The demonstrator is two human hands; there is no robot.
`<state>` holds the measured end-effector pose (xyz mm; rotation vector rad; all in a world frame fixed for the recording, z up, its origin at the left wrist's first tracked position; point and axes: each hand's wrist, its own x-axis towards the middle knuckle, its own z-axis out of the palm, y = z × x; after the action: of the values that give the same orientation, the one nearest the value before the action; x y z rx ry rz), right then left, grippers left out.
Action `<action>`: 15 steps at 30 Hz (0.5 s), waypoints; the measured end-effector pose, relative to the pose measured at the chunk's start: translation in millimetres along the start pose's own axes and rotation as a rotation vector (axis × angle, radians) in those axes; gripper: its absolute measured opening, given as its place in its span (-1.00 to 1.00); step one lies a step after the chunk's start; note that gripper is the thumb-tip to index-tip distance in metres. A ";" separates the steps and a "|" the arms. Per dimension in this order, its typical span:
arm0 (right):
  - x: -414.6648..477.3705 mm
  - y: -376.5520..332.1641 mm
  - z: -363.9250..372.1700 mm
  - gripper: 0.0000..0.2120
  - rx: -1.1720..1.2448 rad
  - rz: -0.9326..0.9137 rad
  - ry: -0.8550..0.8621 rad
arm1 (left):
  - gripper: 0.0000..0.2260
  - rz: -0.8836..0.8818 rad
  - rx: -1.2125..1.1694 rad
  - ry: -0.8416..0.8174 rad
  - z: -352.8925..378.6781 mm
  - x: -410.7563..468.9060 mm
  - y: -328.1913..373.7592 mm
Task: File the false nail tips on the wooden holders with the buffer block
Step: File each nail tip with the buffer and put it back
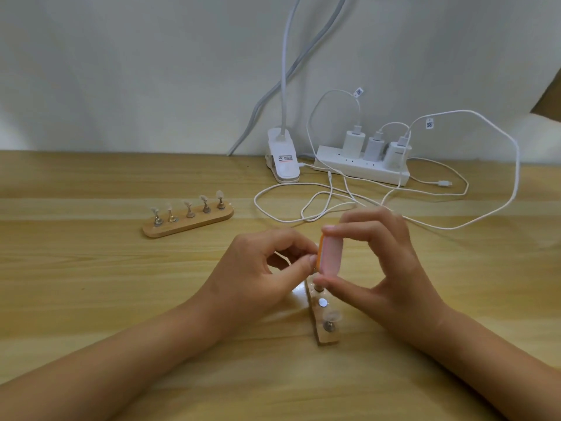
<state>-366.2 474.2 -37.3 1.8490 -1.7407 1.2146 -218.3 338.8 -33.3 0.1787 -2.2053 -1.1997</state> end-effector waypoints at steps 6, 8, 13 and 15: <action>-2.2 2.6 1.2 -0.56 -0.038 -0.051 0.014 | -0.94 -0.041 -0.090 -0.036 -1.5 1.1 -1.6; -2.2 3.6 0.5 -0.56 -0.060 -0.088 0.001 | -0.94 -0.030 -0.081 -0.054 -0.8 1.1 -1.3; -1.8 3.6 -1.2 -0.55 -0.035 -0.031 0.037 | -0.88 -0.034 -0.110 -0.028 -0.8 1.7 -2.0; -2.1 1.9 1.2 -0.56 -0.033 -0.058 0.014 | -0.90 -0.017 -0.090 -0.036 -0.2 1.6 -2.1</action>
<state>-367.4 474.3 -40.2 1.8544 -1.6777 1.1669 -219.8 336.8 -34.2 0.1399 -2.1790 -1.3178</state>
